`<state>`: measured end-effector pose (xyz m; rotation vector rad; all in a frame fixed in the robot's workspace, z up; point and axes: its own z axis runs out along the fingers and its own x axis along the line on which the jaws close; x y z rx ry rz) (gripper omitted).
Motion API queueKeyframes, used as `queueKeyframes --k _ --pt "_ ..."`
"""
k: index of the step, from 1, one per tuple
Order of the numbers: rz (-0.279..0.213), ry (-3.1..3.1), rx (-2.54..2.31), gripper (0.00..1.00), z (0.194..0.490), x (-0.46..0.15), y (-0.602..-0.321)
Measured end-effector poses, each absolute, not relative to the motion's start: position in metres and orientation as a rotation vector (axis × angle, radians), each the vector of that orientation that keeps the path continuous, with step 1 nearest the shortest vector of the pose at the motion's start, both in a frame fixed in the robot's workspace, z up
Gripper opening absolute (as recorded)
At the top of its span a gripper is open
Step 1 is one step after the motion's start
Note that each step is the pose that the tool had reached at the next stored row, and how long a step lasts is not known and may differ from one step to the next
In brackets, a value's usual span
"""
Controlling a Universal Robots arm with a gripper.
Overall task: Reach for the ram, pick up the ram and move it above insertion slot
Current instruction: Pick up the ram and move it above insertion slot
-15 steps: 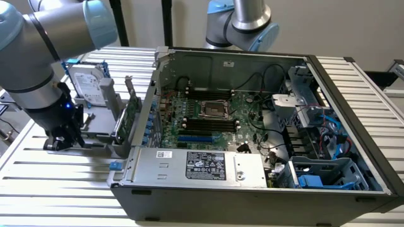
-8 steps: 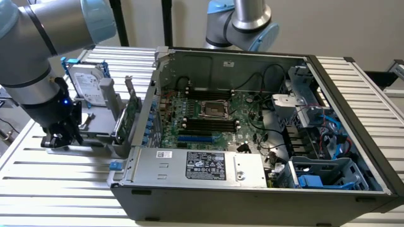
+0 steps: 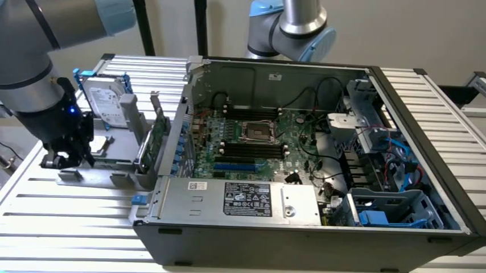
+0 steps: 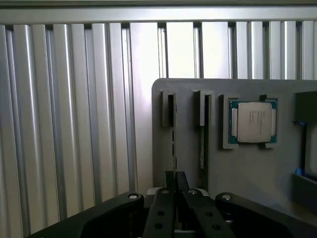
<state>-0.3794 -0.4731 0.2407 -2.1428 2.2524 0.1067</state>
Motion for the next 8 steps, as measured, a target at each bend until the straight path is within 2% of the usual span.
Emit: queueKeyframes --k 8 --pt "0.107 2.243 -2.153 0.13 0.273 -0.374 -0.473"
